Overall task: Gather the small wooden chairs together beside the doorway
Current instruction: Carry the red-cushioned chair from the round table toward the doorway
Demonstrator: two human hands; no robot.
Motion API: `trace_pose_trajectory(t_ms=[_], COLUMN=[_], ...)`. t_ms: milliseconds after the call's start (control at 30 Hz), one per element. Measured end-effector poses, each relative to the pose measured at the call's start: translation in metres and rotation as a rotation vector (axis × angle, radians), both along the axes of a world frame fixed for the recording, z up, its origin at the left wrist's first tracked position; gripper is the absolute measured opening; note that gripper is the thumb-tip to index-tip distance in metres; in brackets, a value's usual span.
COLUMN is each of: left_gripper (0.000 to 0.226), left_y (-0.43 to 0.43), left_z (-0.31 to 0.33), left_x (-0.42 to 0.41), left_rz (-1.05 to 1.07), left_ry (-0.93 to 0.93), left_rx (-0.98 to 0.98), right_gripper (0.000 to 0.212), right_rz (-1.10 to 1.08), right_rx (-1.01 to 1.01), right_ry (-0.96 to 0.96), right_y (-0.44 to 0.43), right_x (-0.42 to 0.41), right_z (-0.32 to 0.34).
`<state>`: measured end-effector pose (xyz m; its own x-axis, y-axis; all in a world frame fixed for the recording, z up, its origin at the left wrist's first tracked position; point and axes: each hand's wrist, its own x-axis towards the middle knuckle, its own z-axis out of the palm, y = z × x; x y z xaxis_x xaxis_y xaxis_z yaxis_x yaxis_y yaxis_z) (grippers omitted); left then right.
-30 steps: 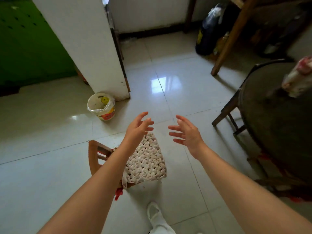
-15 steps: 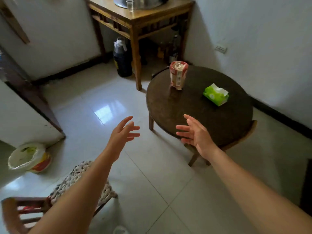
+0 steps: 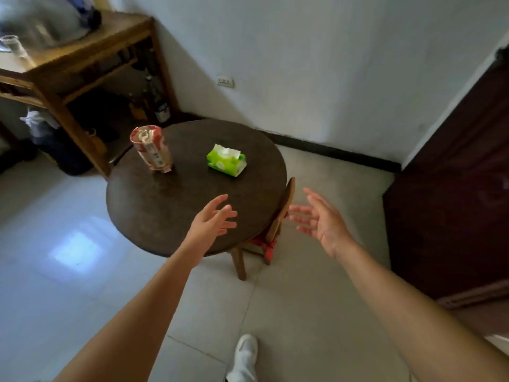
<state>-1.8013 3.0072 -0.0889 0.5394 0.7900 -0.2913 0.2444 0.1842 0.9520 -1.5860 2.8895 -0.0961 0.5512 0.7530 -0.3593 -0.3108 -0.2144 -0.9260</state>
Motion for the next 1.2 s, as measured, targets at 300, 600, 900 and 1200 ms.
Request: trace_pose_trajectory(t_ms=[300,600,900,1200], left_gripper=[0.046,0.045,0.052,0.059], left_y=[0.064,0.118,0.138,0.121], left_z=[-0.047,-0.131,-0.259,-0.313], left_x=[0.155,0.264,0.323,0.338], left_rz=[-0.19,-0.277,-0.298,-0.279], left_ry=[0.061,0.231,0.515,0.686], left_rx=[-0.093,-0.142,-0.145,0.096], right_gripper=[0.033,0.037,0.046,0.052], right_rz=[-0.154,-0.176,-0.072,0.024], right_rx=[-0.074,-0.216,-0.372,-0.432], right_ry=[0.008,0.044,0.056,0.049], right_y=[0.045,0.118,0.17,0.23], right_x=[0.11,0.189,0.218,0.209], right_z=[-0.039,-0.122,-0.261,-0.331])
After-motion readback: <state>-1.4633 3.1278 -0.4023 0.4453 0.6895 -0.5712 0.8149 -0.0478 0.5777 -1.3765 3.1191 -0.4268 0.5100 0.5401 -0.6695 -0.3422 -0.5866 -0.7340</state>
